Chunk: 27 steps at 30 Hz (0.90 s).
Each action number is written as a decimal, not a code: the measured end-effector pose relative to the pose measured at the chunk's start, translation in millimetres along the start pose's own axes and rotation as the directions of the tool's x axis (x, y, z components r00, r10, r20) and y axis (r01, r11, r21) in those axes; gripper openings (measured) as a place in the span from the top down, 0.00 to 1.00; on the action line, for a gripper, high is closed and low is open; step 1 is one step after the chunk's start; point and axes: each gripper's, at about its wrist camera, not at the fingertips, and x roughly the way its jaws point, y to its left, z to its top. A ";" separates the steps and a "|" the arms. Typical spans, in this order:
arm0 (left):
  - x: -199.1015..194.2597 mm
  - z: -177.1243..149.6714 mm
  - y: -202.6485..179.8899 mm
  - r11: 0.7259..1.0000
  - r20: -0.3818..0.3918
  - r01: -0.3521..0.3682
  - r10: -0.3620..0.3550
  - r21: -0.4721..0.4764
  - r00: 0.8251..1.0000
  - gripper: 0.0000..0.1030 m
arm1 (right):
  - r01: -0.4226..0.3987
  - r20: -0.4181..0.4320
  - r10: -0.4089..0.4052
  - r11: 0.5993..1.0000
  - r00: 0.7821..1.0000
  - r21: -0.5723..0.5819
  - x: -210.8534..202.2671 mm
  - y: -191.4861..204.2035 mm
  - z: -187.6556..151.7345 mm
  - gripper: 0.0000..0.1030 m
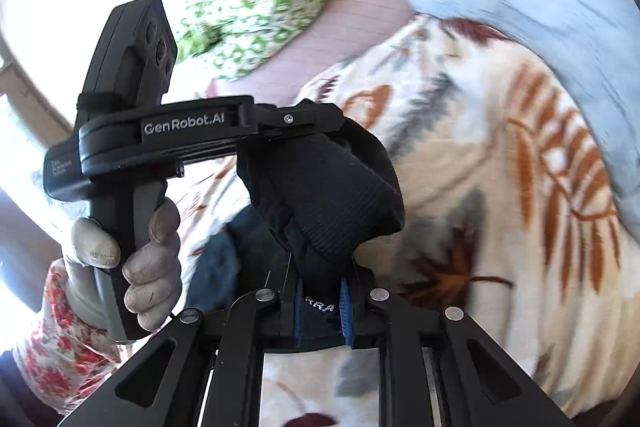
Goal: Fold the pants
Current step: 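Fold the bundle with the right gripper while the left gripper holds it down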
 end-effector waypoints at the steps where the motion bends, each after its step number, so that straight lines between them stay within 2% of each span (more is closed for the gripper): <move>1: -9.9 -4.5 11.9 0.999 0.018 0.009 -0.008 -0.032 1.000 0.84 | -0.007 -0.006 0.007 1.000 1.000 -0.023 0.1 9.5 1.7 0.84; 5: -43.9 -25.8 48.3 0.989 0.076 0.027 -0.016 -0.144 0.997 0.84 | -0.037 -0.049 0.032 0.993 0.998 -0.113 8.5 50.4 2.1 0.85; 9: -75.6 -51.7 86.3 0.966 0.141 0.071 -0.036 -0.248 0.989 0.84 | -0.062 -0.100 0.043 0.978 0.994 -0.200 30.7 93.2 -0.3 0.85; 16: -111.1 -99.3 150.0 0.904 0.241 0.140 -0.043 -0.404 0.970 0.80 | -0.125 -0.199 0.063 0.940 0.978 -0.317 72.0 158.3 -15.8 0.84; 22: -117.5 -128.8 196.0 0.846 0.265 0.126 0.019 -0.518 0.964 0.78 | -0.138 -0.298 0.016 0.909 0.954 -0.393 120.7 186.7 -38.8 0.81; 23: -118.8 -131.9 203.0 0.836 0.268 0.132 0.018 -0.532 0.963 0.77 | -0.134 -0.316 0.001 0.905 0.949 -0.403 128.9 187.8 -42.8 0.80; 25: -126.1 -140.1 216.1 0.815 0.279 0.143 0.024 -0.561 0.960 0.66 | -0.109 -0.351 -0.053 0.897 0.935 -0.428 148.3 188.3 -52.0 0.78; 27: -138.6 -146.9 225.2 0.803 0.296 0.144 0.043 -0.578 0.954 0.61 | -0.112 -0.375 -0.072 0.887 0.924 -0.448 151.8 189.2 -59.1 0.73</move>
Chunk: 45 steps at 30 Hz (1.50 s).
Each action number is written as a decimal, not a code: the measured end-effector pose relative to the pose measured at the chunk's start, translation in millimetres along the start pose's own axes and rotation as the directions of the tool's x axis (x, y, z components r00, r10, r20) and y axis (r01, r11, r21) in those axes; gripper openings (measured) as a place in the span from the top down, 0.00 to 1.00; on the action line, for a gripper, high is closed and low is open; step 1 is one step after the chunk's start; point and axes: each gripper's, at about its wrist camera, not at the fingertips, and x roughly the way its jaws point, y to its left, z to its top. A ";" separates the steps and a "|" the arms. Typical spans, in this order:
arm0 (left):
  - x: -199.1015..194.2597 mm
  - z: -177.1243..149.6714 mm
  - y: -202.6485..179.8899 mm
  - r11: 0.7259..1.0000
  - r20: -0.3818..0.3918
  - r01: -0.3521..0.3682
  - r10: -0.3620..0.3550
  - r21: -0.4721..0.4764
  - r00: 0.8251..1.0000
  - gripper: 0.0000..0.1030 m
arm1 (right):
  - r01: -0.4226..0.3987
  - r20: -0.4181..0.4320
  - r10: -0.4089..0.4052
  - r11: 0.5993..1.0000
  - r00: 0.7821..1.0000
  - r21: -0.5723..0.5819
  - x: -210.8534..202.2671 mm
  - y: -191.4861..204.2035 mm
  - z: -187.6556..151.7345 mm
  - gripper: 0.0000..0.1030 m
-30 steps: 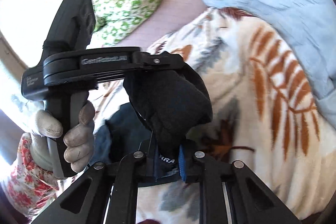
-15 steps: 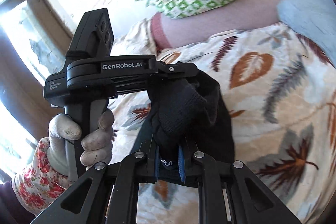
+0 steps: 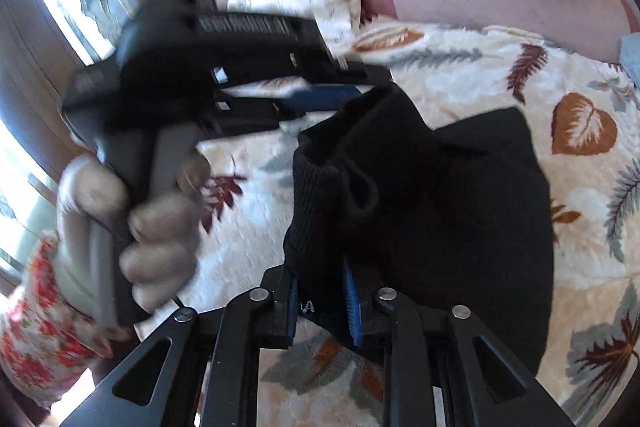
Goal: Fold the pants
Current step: 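Fold the bundle with the right gripper while the left gripper holds it down, then lay the folded end down with the right gripper and open it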
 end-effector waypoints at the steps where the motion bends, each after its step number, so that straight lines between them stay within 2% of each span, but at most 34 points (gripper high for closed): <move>1: -9.3 2.2 4.3 1.000 0.018 0.001 0.000 -0.010 1.000 0.59 | -0.008 0.002 0.009 1.000 1.000 -0.009 -3.1 1.6 -1.3 0.70; 3: -25.8 4.4 9.6 1.000 0.049 -0.003 0.004 -0.022 0.999 0.57 | -0.068 0.017 0.068 0.998 0.998 -0.005 -17.5 -0.8 -1.4 0.53; 6: -49.8 1.5 11.4 1.000 0.091 -0.010 0.011 -0.016 0.996 0.53 | -0.102 0.065 0.103 0.995 0.993 -0.012 -44.7 -3.6 -0.3 0.45; 8: -57.5 -4.4 8.0 1.000 0.099 -0.017 0.018 -0.009 0.995 0.52 | -0.091 0.109 0.093 0.996 0.990 -0.024 -65.5 -7.4 3.2 0.45; 11: -56.2 -18.1 -4.3 1.000 0.087 -0.024 0.023 0.010 0.996 0.52 | -0.009 0.157 0.008 1.000 0.988 0.004 -82.6 -21.0 12.6 0.45; 14: -44.4 -33.9 -25.2 0.999 0.057 0.034 -0.035 0.028 0.998 0.52 | 0.081 0.158 -0.088 0.995 0.983 0.052 -79.6 -38.0 21.5 0.45; 18: -19.1 -43.9 -49.5 0.998 0.014 0.049 -0.050 0.044 0.999 0.52 | 0.111 0.126 -0.125 0.988 0.984 0.108 -66.3 -60.7 31.5 0.48; 20: -8.8 -46.0 -41.8 1.000 0.018 -0.002 0.002 0.000 1.000 0.51 | 0.106 0.108 -0.122 0.984 0.987 0.141 -57.7 -71.9 43.1 0.48; 22: 1.1 -54.8 -17.1 0.994 -0.010 -0.058 0.057 -0.091 0.998 0.52 | 0.094 0.076 -0.109 0.980 0.991 0.175 -41.8 -85.4 58.8 0.48; 25: 12.5 -77.8 20.1 0.976 -0.054 -0.125 0.117 -0.179 0.992 0.52 | 0.155 -0.008 -0.155 0.973 0.988 0.170 -9.7 -100.5 77.0 0.48; 26: 12.8 -83.5 28.0 0.973 -0.054 -0.122 0.114 -0.194 0.992 0.52 | 0.202 -0.043 -0.198 0.967 0.979 0.153 2.4 -103.9 82.0 0.48; 28: 7.6 -89.6 36.1 0.975 -0.023 -0.088 0.085 -0.204 0.996 0.54 | 0.344 -0.106 -0.335 0.935 0.936 0.085 28.9 -111.7 89.4 0.49; 30: 5.5 -89.1 37.0 0.978 -0.025 -0.093 0.090 -0.188 0.996 0.55 | 0.423 -0.167 -0.410 0.905 0.897 0.052 54.0 -123.5 93.0 0.49; 33: 5.2 -91.8 31.3 0.985 -0.029 -0.114 0.111 -0.127 0.993 0.55 | 0.468 -0.209 -0.453 0.883 0.867 0.025 71.4 -134.2 94.3 0.48; 36: -1.4 -93.5 25.2 0.987 -0.035 -0.135 0.133 -0.083 0.991 0.55 | 0.504 -0.194 -0.497 0.864 0.846 -0.017 69.1 -133.2 96.6 0.39; 39: -22.7 -90.9 26.5 0.982 -0.022 -0.171 0.169 -0.084 0.985 0.53 | 0.485 -0.122 -0.482 0.874 0.868 -0.001 46.1 -130.1 100.2 0.39; 41: -45.4 -85.2 25.4 0.976 0.025 -0.195 0.199 -0.101 0.980 0.53 | 0.467 -0.058 -0.465 0.883 0.883 0.040 18.6 -124.3 100.0 0.39; 42: -53.2 -81.9 23.1 0.977 0.046 -0.186 0.192 -0.105 0.980 0.53 | 0.435 -0.022 -0.435 0.898 0.900 0.064 0.7 -121.3 97.1 0.39; 45: -67.6 -68.9 8.4 0.990 0.096 -0.098 0.108 -0.100 0.990 0.52 | 0.362 0.036 -0.367 0.927 0.930 0.099 -34.6 -112.5 81.7 0.39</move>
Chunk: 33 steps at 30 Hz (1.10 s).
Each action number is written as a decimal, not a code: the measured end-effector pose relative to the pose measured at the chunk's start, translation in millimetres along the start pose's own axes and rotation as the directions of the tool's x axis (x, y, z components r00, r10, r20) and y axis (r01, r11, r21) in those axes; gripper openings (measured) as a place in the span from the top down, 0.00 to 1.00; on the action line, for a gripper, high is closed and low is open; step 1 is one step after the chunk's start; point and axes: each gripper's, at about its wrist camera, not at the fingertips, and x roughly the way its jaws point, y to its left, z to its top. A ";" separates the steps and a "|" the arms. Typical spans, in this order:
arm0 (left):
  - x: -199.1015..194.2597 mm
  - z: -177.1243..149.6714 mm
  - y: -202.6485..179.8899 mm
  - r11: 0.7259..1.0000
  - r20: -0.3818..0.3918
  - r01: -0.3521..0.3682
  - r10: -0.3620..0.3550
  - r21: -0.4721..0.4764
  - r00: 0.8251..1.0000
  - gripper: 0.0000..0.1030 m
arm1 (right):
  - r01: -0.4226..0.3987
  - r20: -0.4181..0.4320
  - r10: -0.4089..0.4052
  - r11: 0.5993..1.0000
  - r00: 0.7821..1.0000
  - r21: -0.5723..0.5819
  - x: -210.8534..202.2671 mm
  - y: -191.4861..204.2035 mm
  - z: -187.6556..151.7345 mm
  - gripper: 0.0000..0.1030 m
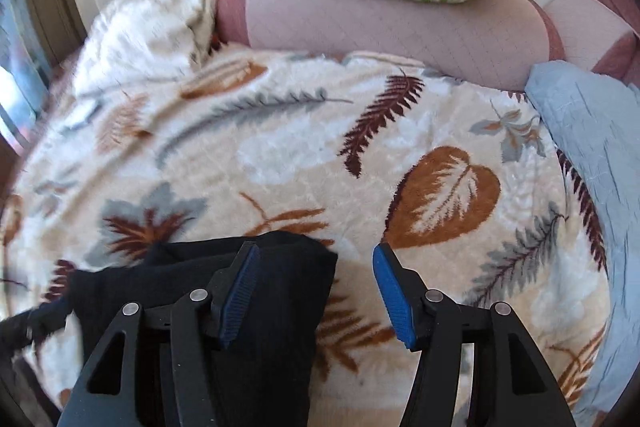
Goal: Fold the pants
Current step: 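Lay the folded end down with the right gripper and open it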
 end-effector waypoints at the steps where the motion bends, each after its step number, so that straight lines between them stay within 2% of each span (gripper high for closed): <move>1: 1.8 2.5 -4.6 1.000 -0.002 0.028 -0.028 0.000 1.000 0.51 | -0.030 0.007 0.030 0.999 1.000 0.016 -11.4 -1.8 -9.4 0.39; 4: 22.5 5.7 -14.9 0.995 -0.042 0.099 -0.100 -0.015 0.994 0.51 | -0.119 0.008 0.119 0.990 0.993 0.073 -31.2 -5.8 -40.9 0.39; 7: 48.2 5.6 -14.9 0.996 -0.064 0.090 -0.090 -0.010 0.994 0.51 | -0.202 0.003 0.203 0.974 0.979 0.099 -38.4 -4.1 -75.9 0.39; 9: 67.5 9.1 -6.0 0.994 -0.087 0.094 -0.099 -0.056 0.991 0.51 | -0.201 -0.009 0.202 0.977 0.979 0.074 -34.5 1.7 -91.7 0.39; 11: 79.3 15.6 3.7 0.991 -0.093 0.103 -0.111 -0.086 0.990 0.51 | -0.139 -0.052 0.142 0.989 0.989 0.058 -20.6 4.6 -106.5 0.39; 13: 85.3 20.6 6.8 0.992 -0.099 0.098 -0.106 -0.078 0.989 0.50 | -0.145 -0.068 0.154 0.983 0.986 0.113 -9.8 -4.3 -115.1 0.38; 18: 88.4 17.7 9.3 0.997 -0.117 0.078 -0.080 -0.024 0.990 0.50 | -0.152 -0.058 0.164 0.974 0.985 0.170 0.6 -14.2 -122.5 0.22; 20: 81.6 16.3 12.6 0.996 -0.121 0.073 -0.078 -0.043 0.990 0.50 | -0.169 -0.052 0.181 0.968 0.982 0.186 0.1 -18.6 -122.9 0.21; 22: 59.5 11.4 9.1 0.998 -0.087 0.035 -0.039 -0.054 0.995 0.49 | -0.189 -0.024 0.198 0.958 0.980 0.215 -7.6 -24.3 -121.8 0.21; 25: 25.9 -5.3 -10.6 0.999 -0.013 0.013 -0.013 0.042 1.000 0.40 | -0.159 0.043 0.153 0.966 0.987 0.205 -25.8 -23.5 -120.5 0.21; 26: 22.3 -11.8 -14.3 0.998 -0.011 -0.004 0.005 0.064 1.000 0.39 | -0.151 0.058 0.142 0.969 0.988 0.196 -30.3 -21.7 -120.0 0.21; 28: 27.1 -28.3 -15.4 0.994 -0.046 -0.066 0.071 0.091 0.996 0.39 | -0.158 0.057 0.150 0.969 0.987 0.189 -32.3 -17.6 -118.9 0.21; 31: 45.3 -54.4 -6.1 0.977 -0.108 -0.175 0.188 0.120 0.976 0.39 | -0.142 0.039 0.137 0.973 0.990 0.181 -30.3 -11.6 -123.2 0.21; 33: 47.5 -63.8 0.0 0.975 -0.120 -0.191 0.204 0.114 0.972 0.39 | -0.117 0.031 0.114 0.977 0.993 0.176 -31.0 -9.2 -127.4 0.21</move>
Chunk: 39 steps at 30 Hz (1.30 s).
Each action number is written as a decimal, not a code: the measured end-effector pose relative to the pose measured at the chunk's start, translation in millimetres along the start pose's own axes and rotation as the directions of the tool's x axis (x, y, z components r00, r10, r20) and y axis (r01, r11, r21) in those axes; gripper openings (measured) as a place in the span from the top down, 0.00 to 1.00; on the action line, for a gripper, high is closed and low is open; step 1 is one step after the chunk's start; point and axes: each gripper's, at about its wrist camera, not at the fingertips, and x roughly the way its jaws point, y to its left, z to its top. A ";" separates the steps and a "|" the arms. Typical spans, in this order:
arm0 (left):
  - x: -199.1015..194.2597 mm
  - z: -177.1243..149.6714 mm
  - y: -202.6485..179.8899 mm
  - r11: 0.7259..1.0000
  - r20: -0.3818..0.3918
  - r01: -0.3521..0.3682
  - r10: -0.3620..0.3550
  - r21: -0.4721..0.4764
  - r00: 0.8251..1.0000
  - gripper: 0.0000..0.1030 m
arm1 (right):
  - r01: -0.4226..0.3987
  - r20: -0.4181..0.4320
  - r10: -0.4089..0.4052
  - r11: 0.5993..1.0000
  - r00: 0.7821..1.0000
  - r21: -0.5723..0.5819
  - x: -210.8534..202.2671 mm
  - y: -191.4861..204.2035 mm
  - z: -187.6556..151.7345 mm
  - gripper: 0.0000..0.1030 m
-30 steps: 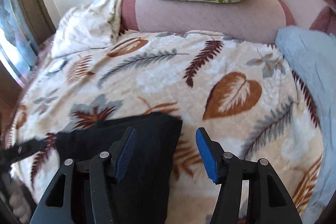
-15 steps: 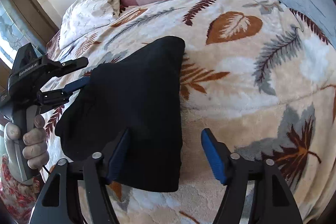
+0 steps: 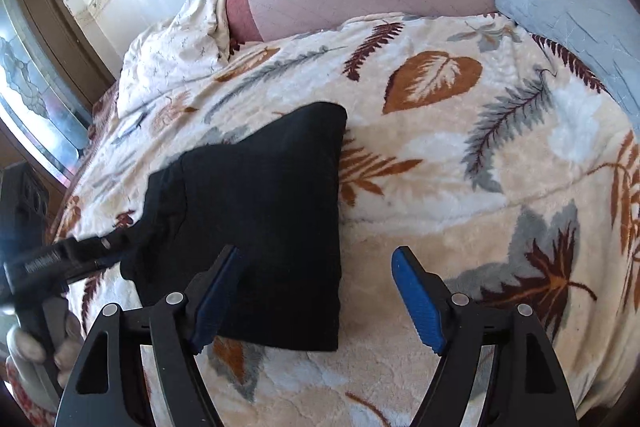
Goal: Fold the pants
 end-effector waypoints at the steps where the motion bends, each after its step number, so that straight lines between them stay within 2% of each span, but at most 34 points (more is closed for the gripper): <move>1: -4.4 -2.4 -0.2 1.000 0.020 -0.002 0.002 0.000 1.000 0.39 | 0.002 0.008 -0.002 1.000 1.000 0.003 -4.3 -0.9 -1.8 0.21; 6: -41.1 -7.8 -21.1 0.995 0.135 -0.056 0.044 0.086 0.990 0.38 | 0.050 0.133 -0.046 0.998 0.990 -0.028 -48.2 -1.5 -6.5 0.21; 8: -52.9 -12.9 -26.8 0.991 0.169 -0.076 0.057 0.109 0.984 0.34 | 0.060 0.195 -0.050 0.997 0.979 -0.044 -67.2 1.6 -9.7 0.21; 9: -55.7 -14.8 -26.6 0.992 0.176 -0.072 0.053 0.108 0.983 0.30 | 0.048 0.198 -0.038 0.998 0.979 -0.047 -70.0 3.0 -9.9 0.20; 10: -55.4 -15.3 -24.8 0.994 0.173 -0.050 0.032 0.100 0.984 0.27 | 0.017 0.183 -0.008 0.999 0.983 -0.047 -69.9 3.0 -9.5 0.19; 12: -48.6 -11.9 -16.5 0.998 0.136 0.000 -0.007 0.056 0.991 0.27 | -0.053 0.131 0.057 0.998 0.990 -0.033 -61.2 0.6 -2.9 0.19; 14: -39.5 -4.0 -3.9 0.996 0.112 0.088 -0.085 -0.018 0.990 0.27 | -0.118 0.068 0.119 0.993 0.991 -0.019 -44.8 -3.3 10.3 0.19; 17: -22.5 10.1 12.2 0.982 0.094 0.158 -0.148 -0.107 0.984 0.27 | -0.169 -0.005 0.169 0.985 0.986 0.020 -13.7 -9.7 27.6 0.19; 21: -1.6 20.9 26.7 0.960 0.053 0.210 -0.204 -0.187 0.978 0.27 | -0.257 -0.061 0.266 0.959 0.962 0.121 21.3 -20.9 40.5 0.19; 26: 15.2 23.5 22.0 0.955 0.009 0.227 -0.229 -0.191 0.973 0.25 | -0.267 -0.104 0.285 0.951 0.953 0.155 51.4 -21.4 47.2 0.19; 29: 21.3 21.7 20.5 0.949 0.003 0.250 -0.254 -0.194 0.967 0.20 | -0.276 -0.126 0.297 0.948 0.947 0.160 64.6 -21.6 50.5 0.19; 33: 26.1 23.3 13.9 0.950 -0.009 0.261 -0.267 -0.173 0.964 0.06 | -0.317 -0.140 0.347 0.928 0.927 0.196 80.6 -26.0 54.7 0.19; 36: 31.5 24.5 -0.2 0.967 -0.031 0.228 -0.232 -0.113 0.972 0.05 | -0.364 -0.145 0.404 0.900 0.903 0.238 93.0 -25.9 56.4 0.19; 37: 32.4 23.8 -6.6 0.972 -0.035 0.221 -0.224 -0.081 0.974 0.22 | -0.377 -0.146 0.420 0.892 0.896 0.249 93.8 -24.8 55.6 0.22; 38: 34.1 22.9 -10.8 0.976 -0.045 0.210 -0.213 -0.064 0.976 0.37 | -0.380 -0.148 0.423 0.890 0.894 0.253 94.1 -22.1 55.2 0.30; 39: 35.7 21.9 -13.6 0.976 -0.055 0.210 -0.212 -0.054 0.976 0.46 | -0.374 -0.144 0.415 0.895 0.899 0.243 91.2 -18.7 55.4 0.43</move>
